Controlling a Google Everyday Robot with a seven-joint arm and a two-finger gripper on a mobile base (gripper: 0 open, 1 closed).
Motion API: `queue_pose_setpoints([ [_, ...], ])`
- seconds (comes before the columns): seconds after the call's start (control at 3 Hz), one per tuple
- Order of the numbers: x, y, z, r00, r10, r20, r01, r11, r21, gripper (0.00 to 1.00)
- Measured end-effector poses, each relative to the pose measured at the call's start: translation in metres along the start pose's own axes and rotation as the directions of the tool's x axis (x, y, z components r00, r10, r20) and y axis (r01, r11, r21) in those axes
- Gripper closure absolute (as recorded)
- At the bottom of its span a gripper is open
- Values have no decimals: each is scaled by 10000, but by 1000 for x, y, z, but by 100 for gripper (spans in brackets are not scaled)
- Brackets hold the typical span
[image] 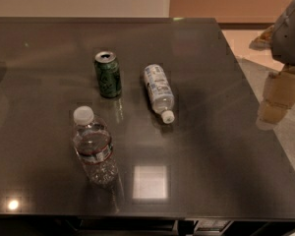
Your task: Place blue plastic bottle upright
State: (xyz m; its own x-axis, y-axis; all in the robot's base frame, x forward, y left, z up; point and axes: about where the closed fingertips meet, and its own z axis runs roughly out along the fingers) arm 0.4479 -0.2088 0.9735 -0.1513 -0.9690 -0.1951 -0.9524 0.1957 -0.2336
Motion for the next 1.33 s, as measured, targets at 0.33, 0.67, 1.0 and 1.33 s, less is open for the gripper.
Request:
queue_pose_setpoints([
  [0.33,-21,-17,19,9865,-1634,102,1636,9856,-420,0],
  [0.67,-46,-37,45,9364,-3494,327,3509,9333,-767,0],
  [1.0,-73,-52,69,8513,-5170,891,5239,8466,-937,0],
  [1.33,-100,-65,87,7343,-6568,1717,6757,7313,-927,0],
])
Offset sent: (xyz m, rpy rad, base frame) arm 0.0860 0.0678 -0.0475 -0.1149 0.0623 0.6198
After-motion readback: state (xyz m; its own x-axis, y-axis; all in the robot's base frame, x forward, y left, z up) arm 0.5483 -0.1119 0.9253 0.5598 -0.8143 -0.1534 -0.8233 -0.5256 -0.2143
